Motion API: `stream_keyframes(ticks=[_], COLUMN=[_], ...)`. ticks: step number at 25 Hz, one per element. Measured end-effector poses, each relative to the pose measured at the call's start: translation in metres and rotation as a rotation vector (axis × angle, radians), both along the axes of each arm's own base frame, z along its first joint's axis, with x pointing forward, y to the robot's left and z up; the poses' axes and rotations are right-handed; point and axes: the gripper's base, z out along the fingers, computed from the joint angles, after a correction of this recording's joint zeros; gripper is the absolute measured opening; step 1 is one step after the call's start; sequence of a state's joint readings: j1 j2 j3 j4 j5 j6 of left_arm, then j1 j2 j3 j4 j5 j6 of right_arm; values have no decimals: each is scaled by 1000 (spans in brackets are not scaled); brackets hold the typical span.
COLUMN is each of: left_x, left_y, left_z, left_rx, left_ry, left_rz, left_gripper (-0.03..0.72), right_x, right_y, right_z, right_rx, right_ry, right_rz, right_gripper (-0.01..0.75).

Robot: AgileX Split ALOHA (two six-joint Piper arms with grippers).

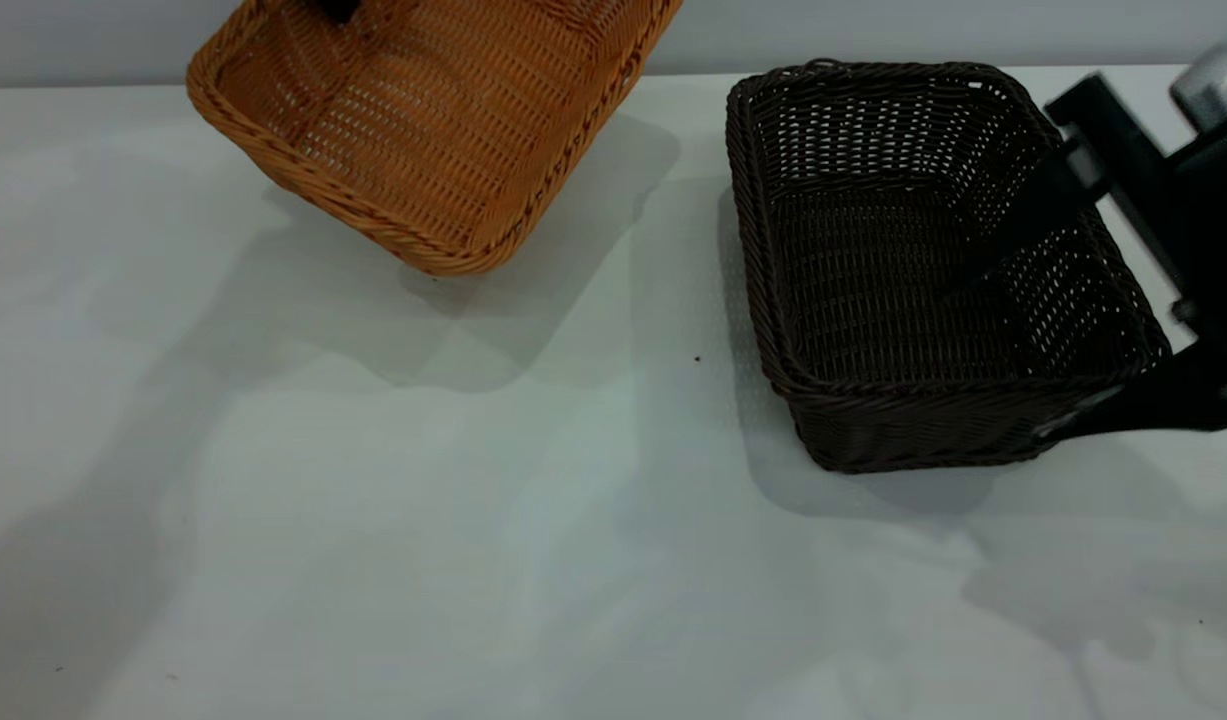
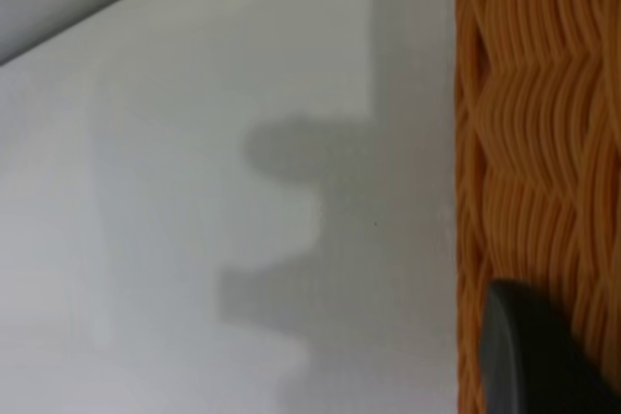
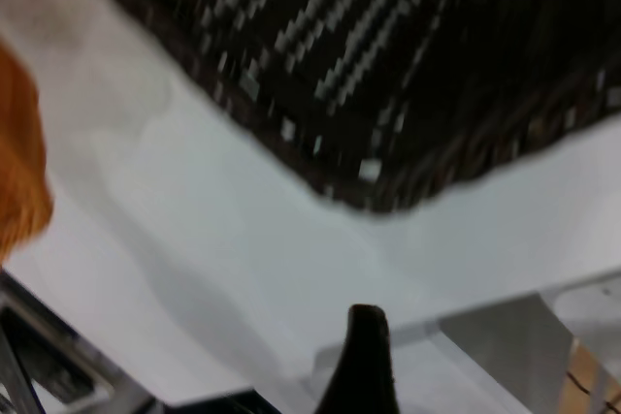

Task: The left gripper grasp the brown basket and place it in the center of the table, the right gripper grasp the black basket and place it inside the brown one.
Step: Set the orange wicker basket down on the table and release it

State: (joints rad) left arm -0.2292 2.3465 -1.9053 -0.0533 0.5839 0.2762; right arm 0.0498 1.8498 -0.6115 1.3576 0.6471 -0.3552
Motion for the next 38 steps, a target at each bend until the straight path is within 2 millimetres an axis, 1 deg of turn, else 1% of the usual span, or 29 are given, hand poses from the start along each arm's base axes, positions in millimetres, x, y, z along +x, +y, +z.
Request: stream_keyframes(ticks=[5,8,12,14,15,16,20,22,25,28,31,33,34,36,38], left_x=[0,0,0,0,0,0,1,1,0,-3,-12,-21,-25,-34,-42], left_y=[0,0,0,0,0,0,0,0,0,-1,-10,-22,-28,-42,-57], left_z=[0,0,0,0,0,0,0,0,0,-1,-3,-2,-2,-4,-10], left_rx=[2,10,12,12,13,14,22,23,50,71,25,-23,-46,-81,-85], left_ry=[-1,-3,-4,-5,-5,-6,-14,-14,-19,5,66,86,91,106,125], left_rz=[-4,-20,-23,-23,-26,-28,-46,-47,-98,-187,-357,-568,-651,-805,-905], left_gripper=[78,78,78,78,78,78,78,78,78,78,78,78,78,78,78], right_x=[5,8,21,26,28,29,30,33,37,44,54,58,57,56,52], right_y=[-2,-4,-4,-4,-4,-4,-6,-15,-42,-90,-144,-169,-179,-193,-202], right_z=[-32,-47,-64,-71,-74,-77,-80,-80,-76,-61,-28,-2,8,23,30], right_rx=[-9,-15,-17,-20,-23,-23,-29,-33,-29,2,44,59,65,53,29], right_ry=[53,67,51,51,51,51,27,-9,-68,-170,-383,-516,-562,-617,-632], right_rz=[-99,-152,-184,-182,-174,-167,-141,-124,-146,-252,-309,-300,-286,-240,-183], right_gripper=[566,561,561,543,524,487,247,225,219,212,211,209,209,209,208])
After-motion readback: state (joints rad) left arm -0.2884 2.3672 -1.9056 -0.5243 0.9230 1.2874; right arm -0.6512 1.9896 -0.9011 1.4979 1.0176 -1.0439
